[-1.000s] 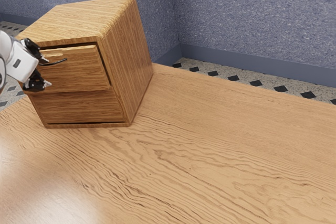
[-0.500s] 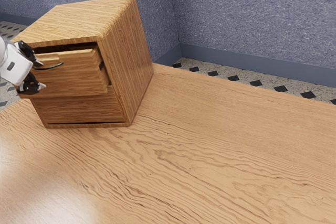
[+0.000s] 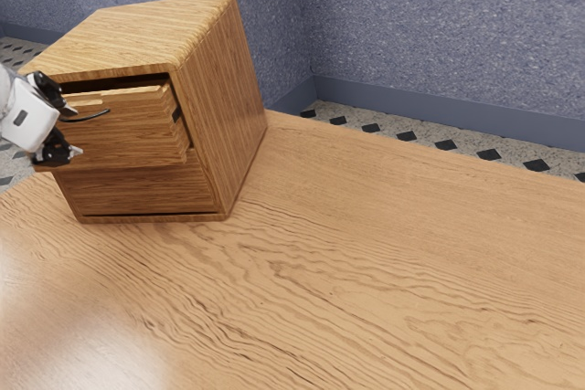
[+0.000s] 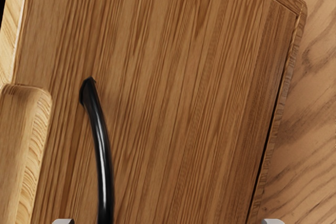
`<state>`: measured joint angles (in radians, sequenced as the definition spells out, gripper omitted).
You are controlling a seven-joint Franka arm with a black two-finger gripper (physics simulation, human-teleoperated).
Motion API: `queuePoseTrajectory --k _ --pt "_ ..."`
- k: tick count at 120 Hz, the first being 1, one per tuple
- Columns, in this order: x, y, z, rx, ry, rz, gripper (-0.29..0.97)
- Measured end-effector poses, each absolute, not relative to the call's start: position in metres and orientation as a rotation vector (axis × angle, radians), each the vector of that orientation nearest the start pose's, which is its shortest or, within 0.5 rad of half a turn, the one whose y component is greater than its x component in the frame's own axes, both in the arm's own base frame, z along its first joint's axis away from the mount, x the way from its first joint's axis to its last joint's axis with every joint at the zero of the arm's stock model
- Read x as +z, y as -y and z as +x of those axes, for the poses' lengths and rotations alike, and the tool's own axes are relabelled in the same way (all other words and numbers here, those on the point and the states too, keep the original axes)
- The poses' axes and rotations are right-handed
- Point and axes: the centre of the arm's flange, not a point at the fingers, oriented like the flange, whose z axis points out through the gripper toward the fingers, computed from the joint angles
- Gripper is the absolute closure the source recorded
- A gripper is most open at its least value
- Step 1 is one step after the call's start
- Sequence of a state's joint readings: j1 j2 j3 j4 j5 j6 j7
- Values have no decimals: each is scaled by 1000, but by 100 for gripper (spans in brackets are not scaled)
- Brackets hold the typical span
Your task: Pull the drawer handle with one arm to open the drawer
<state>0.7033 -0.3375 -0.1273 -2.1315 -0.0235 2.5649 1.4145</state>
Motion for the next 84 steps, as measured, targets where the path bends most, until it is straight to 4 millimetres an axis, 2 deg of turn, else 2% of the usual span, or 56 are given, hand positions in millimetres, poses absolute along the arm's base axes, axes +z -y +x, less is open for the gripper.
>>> queuePoseTrajectory --k 13,27,45,68,84 --pt "634 -270 429 -510 -984 -2235 24" --pt "625 -275 432 -501 -983 -2250 17" --pt "628 -274 429 -505 -977 -2246 24" --pt "637 -274 419 -509 -955 -2237 24" --pt "632 -276 422 -506 -957 -2249 22"
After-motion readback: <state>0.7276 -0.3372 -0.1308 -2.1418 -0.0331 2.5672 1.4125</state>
